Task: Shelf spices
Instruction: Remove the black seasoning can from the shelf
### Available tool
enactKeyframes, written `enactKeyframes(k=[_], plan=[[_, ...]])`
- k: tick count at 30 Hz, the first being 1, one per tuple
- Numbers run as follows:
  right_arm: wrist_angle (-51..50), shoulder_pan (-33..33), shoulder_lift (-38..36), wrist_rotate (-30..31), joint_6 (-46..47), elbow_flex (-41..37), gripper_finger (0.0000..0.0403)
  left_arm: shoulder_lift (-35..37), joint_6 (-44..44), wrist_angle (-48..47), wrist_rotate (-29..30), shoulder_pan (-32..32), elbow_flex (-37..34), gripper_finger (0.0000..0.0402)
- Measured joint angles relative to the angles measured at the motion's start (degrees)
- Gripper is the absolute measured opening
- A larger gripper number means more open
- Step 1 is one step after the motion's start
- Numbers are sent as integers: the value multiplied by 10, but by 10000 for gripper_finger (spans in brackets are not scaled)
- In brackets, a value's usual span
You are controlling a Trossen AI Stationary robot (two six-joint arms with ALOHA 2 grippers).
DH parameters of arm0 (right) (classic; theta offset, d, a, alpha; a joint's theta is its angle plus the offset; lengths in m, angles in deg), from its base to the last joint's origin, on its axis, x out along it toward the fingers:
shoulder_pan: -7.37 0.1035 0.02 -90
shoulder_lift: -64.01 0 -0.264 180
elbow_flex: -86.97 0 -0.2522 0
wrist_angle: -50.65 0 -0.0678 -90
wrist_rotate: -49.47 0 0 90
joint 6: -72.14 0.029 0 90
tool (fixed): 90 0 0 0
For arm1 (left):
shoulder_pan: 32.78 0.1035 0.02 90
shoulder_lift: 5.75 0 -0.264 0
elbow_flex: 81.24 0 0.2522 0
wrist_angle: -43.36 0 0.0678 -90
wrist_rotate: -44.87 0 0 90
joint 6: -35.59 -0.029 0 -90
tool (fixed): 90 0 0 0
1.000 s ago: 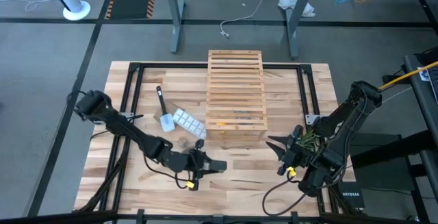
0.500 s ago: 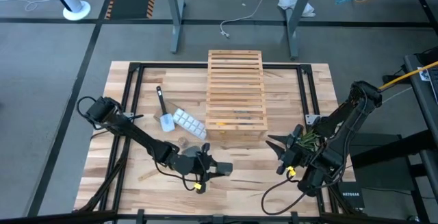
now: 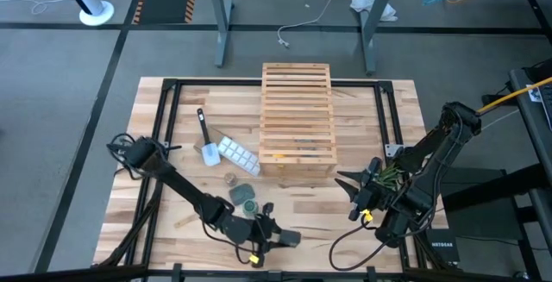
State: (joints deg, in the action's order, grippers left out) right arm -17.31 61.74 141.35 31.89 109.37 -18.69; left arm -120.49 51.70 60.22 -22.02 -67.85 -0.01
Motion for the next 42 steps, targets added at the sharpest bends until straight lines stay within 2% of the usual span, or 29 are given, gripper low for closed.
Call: enactKeyframes(k=[6, 11, 24, 37, 42], plan=[[1, 0, 0, 0, 0, 0, 104, -72, -2, -1, 1, -2, 63, 107], [1, 0, 0, 0, 0, 0, 104, -96, -21, 1, 3, 3, 90, 107], [7, 0, 0, -1, 0, 0, 104, -96, -61, 0, 23, 28, 91, 107], [18, 0, 2, -30, 1, 0, 104, -96, -135, 0, 21, 65, 91, 107], [18, 0, 10, -30, 4, 0, 104, -96, -132, 0, -30, 90, 91, 107]])
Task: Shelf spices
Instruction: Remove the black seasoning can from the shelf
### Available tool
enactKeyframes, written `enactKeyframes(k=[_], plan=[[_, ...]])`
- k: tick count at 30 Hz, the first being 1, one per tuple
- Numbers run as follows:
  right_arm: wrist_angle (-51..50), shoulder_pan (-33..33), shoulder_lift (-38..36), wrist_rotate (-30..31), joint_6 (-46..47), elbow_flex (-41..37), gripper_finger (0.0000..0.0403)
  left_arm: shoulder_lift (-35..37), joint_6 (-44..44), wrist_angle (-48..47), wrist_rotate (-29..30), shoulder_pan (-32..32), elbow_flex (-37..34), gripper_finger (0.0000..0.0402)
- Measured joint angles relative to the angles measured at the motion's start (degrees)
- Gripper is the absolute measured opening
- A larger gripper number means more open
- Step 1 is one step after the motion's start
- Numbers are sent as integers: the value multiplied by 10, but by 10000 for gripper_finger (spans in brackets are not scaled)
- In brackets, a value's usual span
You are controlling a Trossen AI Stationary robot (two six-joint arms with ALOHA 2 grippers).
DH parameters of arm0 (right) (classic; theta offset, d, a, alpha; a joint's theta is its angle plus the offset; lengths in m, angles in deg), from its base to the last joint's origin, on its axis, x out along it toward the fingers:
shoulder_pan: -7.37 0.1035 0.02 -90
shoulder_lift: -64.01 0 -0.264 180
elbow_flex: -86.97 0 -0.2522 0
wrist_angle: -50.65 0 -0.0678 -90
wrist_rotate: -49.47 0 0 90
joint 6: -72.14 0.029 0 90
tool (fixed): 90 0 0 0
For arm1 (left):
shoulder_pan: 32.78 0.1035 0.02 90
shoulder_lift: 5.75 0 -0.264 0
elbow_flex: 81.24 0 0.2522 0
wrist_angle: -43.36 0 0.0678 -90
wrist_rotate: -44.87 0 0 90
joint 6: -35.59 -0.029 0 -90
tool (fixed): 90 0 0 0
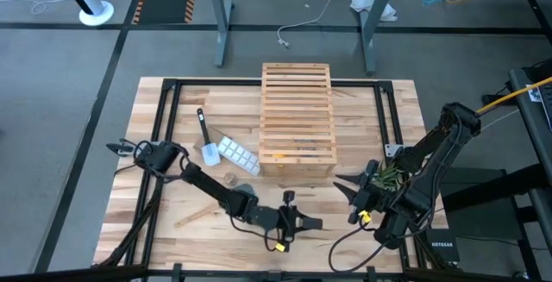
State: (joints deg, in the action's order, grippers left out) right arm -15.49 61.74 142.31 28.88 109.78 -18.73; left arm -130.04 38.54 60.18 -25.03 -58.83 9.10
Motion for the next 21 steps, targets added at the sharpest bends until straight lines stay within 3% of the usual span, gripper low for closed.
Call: enactKeyframes(k=[10, 21], plan=[[0, 0, 7, 0, 0, 0, 104, 0, 15, -14, -97, 49, 0, 107], [0, 0, 7, 0, 0, 0, 104, 1, 11, -22, -141, 83, 0, 107]])
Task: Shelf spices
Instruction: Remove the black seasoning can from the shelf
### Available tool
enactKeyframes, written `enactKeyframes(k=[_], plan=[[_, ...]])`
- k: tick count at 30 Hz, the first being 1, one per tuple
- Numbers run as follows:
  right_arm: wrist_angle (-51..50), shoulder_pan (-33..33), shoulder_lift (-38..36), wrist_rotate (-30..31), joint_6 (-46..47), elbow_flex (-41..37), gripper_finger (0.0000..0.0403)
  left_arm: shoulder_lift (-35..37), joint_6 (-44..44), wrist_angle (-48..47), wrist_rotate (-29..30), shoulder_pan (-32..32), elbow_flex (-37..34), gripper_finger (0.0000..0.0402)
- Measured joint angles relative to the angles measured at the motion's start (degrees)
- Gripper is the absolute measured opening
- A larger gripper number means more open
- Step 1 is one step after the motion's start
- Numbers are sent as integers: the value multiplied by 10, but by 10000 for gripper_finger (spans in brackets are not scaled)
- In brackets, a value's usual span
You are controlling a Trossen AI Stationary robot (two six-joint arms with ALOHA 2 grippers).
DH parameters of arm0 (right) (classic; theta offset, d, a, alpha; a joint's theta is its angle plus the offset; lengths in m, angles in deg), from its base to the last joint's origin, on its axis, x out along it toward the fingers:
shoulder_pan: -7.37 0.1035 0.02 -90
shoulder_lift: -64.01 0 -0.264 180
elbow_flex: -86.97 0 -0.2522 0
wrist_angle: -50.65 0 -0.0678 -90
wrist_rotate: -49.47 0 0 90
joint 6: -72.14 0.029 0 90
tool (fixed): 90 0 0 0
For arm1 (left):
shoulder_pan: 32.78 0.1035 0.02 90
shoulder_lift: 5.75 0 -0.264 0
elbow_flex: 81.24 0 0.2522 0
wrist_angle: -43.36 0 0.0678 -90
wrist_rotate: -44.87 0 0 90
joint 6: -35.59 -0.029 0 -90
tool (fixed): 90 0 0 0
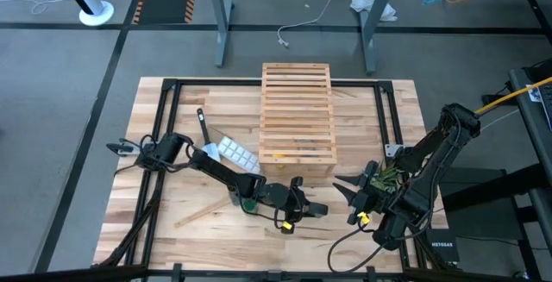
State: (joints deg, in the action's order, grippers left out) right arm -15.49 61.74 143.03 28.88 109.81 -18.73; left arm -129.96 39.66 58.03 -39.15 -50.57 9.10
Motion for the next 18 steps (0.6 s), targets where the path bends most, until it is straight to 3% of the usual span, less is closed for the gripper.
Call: enactKeyframes(k=[18], plan=[[0, 0, 0, 0, 0, 0, 104, -30, -12, 24, -39, 23, 0, 107]])
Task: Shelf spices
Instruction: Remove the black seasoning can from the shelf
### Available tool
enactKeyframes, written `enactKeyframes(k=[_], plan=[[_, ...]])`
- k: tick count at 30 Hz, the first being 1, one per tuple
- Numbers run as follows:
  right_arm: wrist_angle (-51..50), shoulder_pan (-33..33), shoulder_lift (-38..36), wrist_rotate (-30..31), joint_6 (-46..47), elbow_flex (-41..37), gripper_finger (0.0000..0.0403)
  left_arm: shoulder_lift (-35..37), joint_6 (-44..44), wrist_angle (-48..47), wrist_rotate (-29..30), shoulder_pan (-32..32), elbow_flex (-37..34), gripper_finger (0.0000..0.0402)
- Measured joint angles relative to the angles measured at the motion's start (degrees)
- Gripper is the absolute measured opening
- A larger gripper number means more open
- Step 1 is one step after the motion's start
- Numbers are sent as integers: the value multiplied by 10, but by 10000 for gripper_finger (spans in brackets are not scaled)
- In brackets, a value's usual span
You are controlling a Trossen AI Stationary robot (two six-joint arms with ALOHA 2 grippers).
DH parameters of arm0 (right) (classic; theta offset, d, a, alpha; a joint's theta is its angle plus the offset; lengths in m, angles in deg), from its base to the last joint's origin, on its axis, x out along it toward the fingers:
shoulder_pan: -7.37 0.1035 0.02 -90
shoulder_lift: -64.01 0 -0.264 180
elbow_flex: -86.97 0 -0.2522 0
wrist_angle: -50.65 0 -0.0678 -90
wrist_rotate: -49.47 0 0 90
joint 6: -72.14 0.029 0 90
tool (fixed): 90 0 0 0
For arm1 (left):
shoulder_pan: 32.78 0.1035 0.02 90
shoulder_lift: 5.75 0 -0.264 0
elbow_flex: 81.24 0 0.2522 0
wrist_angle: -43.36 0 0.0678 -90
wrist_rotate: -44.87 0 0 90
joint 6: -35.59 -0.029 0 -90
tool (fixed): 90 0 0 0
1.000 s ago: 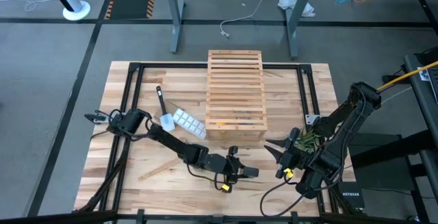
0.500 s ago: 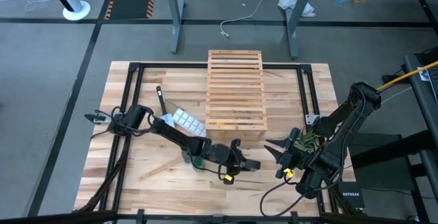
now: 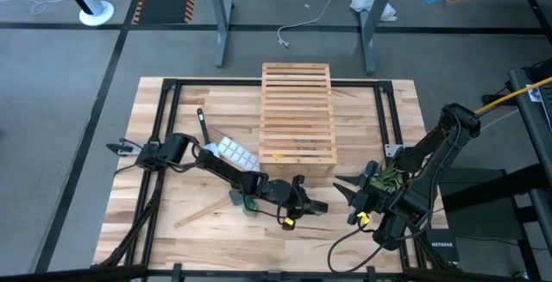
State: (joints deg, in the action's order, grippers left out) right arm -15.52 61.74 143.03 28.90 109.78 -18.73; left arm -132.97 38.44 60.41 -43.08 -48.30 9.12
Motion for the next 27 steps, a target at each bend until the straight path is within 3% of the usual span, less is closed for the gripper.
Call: enactKeyframes(k=[10, 27], plan=[[0, 0, 0, 0, 0, 0, 104, -41, 27, 61, -45, 22, 0, 107], [0, 0, 0, 0, 0, 0, 104, -61, 34, 73, -49, 22, 0, 107]])
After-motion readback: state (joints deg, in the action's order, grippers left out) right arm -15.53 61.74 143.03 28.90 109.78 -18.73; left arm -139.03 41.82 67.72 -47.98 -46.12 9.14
